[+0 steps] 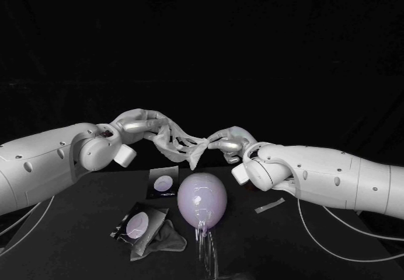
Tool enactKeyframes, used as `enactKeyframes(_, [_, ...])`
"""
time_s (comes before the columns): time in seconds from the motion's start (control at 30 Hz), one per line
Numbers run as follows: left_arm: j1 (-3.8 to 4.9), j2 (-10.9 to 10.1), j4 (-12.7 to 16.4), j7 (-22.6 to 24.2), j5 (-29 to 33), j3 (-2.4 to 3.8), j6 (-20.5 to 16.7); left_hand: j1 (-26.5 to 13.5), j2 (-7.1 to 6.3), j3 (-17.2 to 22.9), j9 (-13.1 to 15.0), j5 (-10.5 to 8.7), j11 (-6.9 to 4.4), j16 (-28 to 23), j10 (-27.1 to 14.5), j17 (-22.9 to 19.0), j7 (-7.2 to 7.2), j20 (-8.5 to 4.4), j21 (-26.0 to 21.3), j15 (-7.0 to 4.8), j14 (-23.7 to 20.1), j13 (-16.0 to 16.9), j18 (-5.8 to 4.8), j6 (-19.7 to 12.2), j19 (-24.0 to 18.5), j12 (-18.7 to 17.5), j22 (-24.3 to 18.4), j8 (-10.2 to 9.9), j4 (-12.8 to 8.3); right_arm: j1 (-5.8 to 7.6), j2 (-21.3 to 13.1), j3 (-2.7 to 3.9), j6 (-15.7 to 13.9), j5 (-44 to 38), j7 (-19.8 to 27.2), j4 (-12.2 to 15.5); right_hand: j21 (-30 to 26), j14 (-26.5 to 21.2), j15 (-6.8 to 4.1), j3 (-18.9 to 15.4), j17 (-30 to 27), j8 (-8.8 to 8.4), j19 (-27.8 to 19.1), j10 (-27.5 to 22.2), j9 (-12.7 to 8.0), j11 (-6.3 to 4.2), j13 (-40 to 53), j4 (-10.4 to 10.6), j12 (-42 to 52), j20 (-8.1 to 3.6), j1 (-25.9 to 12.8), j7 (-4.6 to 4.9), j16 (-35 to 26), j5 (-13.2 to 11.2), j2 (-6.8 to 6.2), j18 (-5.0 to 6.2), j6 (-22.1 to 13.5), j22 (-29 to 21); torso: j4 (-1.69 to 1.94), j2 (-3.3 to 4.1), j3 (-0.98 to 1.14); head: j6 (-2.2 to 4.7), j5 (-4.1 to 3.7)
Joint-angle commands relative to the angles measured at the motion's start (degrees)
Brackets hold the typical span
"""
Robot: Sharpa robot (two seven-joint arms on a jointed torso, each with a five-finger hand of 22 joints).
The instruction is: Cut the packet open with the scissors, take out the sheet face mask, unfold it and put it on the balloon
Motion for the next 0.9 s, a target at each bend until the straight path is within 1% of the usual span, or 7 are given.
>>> enactKeyframes(0.03, [0.08,-0.02,0.37,2.20,0.17,0.06,-0.80,0.53,0.09,-0.49,2.15,0.13,-0.20,-0.25,0.49,0.11,4.14,-0.01,0.37,-0.05,0.32,-0.06,0.97,0.77,0.41,-0.31,0.10,-0.41,-0.04,0.07,-0.06,0.05,0.05,-0.24,0.94,0.40,0.26,5.36,-0.44,0.22,13.72,0.19,2.04,0.42,0.10,-0.05,3.45,-0.12,0.36,-0.29,-0.16,0.14,0.33,-0.28,0.25,-0.74,0.43,12.83,0.06,-0.02,0.02,0.11,0.13])
enactKeyframes(0.17, [0.08,-0.17,0.62,2.42,1.02,0.06,-0.72,0.57,0.10,-0.61,2.11,0.13,-0.25,-0.25,0.63,0.13,4.09,-0.03,0.54,-0.09,0.40,-0.05,0.99,0.83,0.53,-0.30,0.16,-0.50,0.00,0.08,-0.14,0.05,-0.07,-0.29,0.91,0.59,0.27,5.36,-0.45,0.24,13.72,0.22,2.05,0.44,0.12,-0.05,3.48,-0.15,0.39,-0.29,-0.17,0.14,0.32,-0.35,0.24,-0.75,0.45,12.84,0.07,0.00,0.02,0.16,0.26])
enactKeyframes(0.33, [0.07,-0.29,0.84,2.86,2.29,0.06,0.08,0.63,0.18,-0.82,2.02,0.14,-0.32,-0.26,0.46,0.19,3.99,-0.09,1.01,-0.16,0.57,-0.10,1.02,1.00,0.95,-0.40,0.35,-0.69,0.15,0.08,-0.24,0.05,-0.24,-0.32,0.87,0.77,0.27,5.37,-0.46,0.27,13.74,0.26,2.05,0.45,0.14,-0.06,3.49,-0.19,0.40,-0.30,-0.19,0.13,0.34,-0.48,0.24,-0.75,0.47,12.84,-0.06,0.02,-0.02,0.26,0.47])
enactKeyframes(0.37, [0.07,-0.30,0.89,2.94,2.66,0.06,0.17,0.67,0.21,-0.89,2.00,0.14,-0.33,-0.31,-0.28,0.20,3.94,-0.11,1.21,-0.17,0.56,-0.18,1.02,1.04,1.12,-0.54,0.44,-0.77,0.18,0.08,-0.22,0.05,-0.29,-0.32,0.87,0.72,0.27,5.37,-0.46,0.27,13.74,0.26,2.05,0.45,0.14,-0.06,3.49,-0.19,0.40,-0.30,-0.19,0.13,0.34,-0.48,0.24,-0.75,0.47,12.84,-0.04,0.02,-0.02,0.28,0.46])
enactKeyframes(0.57, [0.07,-0.33,1.33,3.03,4.93,0.09,1.10,0.78,0.23,-0.98,1.96,0.14,-0.33,-0.35,-1.00,0.22,3.94,-0.14,1.47,-0.19,0.59,-0.26,1.03,1.06,1.32,-0.71,0.54,-0.89,0.17,0.08,0.07,0.05,-0.56,-0.32,0.89,0.25,0.27,5.37,-0.46,0.27,13.74,0.26,2.05,0.45,0.14,-0.06,3.49,-0.19,0.40,-0.30,-0.19,0.13,0.34,-0.48,0.24,-0.75,0.47,12.84,0.04,0.03,-0.01,0.38,0.43])
enactKeyframes(0.73, [0.09,-0.22,2.17,1.86,6.76,0.13,0.68,0.98,0.22,-1.06,1.92,0.14,-0.28,-0.43,-1.98,0.24,4.05,-0.16,1.68,-0.18,0.58,-0.36,1.03,1.02,1.40,-0.93,0.62,-1.04,0.04,0.09,1.11,0.04,-0.90,-0.44,1.09,-1.29,0.26,5.36,-0.46,0.29,13.73,0.29,2.04,0.48,0.15,-0.07,3.52,-0.22,0.43,-0.31,-0.20,0.12,0.34,-0.57,0.24,-0.74,0.49,12.83,0.00,0.00,-0.01,0.33,0.46])
enactKeyframes(0.9, [0.14,0.18,3.19,0.00,7.84,0.20,-2.04,1.29,0.33,-1.09,1.90,0.14,-0.12,-0.48,-2.82,0.27,4.38,-0.16,1.81,-0.13,0.64,-0.42,1.00,0.97,1.32,-1.06,0.66,-1.19,-0.16,0.08,2.84,0.04,-0.98,-0.54,1.43,-4.07,0.30,5.34,-0.47,0.30,13.69,0.31,2.07,0.49,0.16,-0.07,3.54,-0.23,0.45,-0.31,-0.21,0.12,0.30,-0.62,0.24,-0.75,0.49,12.84,0.10,0.01,0.02,0.35,0.42])
